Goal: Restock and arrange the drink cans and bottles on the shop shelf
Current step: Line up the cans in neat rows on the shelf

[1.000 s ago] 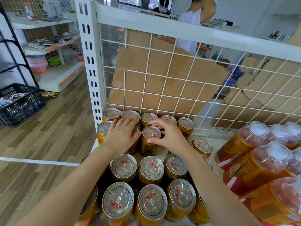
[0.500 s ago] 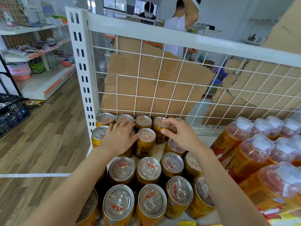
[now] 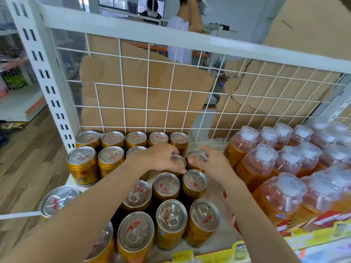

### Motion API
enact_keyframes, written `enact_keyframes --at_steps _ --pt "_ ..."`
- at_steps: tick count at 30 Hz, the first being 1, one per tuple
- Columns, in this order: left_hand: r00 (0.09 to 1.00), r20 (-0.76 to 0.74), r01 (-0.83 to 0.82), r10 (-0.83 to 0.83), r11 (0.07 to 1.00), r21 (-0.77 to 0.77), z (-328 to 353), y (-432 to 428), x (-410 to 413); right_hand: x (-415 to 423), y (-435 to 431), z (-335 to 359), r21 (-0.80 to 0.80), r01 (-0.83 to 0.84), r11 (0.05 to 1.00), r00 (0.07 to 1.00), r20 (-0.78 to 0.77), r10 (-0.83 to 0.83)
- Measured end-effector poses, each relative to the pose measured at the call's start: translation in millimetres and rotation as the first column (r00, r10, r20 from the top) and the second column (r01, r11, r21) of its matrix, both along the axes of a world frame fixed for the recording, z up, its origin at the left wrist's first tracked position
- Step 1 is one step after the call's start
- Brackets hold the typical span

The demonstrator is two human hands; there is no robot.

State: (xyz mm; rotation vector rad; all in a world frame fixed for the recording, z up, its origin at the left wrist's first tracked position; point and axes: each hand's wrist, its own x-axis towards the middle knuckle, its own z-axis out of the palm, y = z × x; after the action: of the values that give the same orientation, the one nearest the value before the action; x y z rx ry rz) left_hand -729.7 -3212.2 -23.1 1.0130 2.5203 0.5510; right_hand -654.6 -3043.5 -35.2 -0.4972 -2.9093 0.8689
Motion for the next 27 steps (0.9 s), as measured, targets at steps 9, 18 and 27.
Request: enact_keyframes --at_steps 9,18,27 --pt "0.998 -0.043 -0.034 0.034 0.999 0.016 1 -1 0 -9 4 -13 -0.094 -0.072 0.993 0.993 -0.098 0.063" --pt "0.975 -0.208 -0.080 0.078 0.997 0.001 3 -15 -10 -25 4 -24 -0.314 -0.132 0.940 0.987 -0.130 0.095" --pt "0.979 -0.203 -0.006 0.027 0.995 0.101 -9 -28 -23 -35 0 -28 -0.348 -0.159 0.924 0.978 -0.186 0.098"
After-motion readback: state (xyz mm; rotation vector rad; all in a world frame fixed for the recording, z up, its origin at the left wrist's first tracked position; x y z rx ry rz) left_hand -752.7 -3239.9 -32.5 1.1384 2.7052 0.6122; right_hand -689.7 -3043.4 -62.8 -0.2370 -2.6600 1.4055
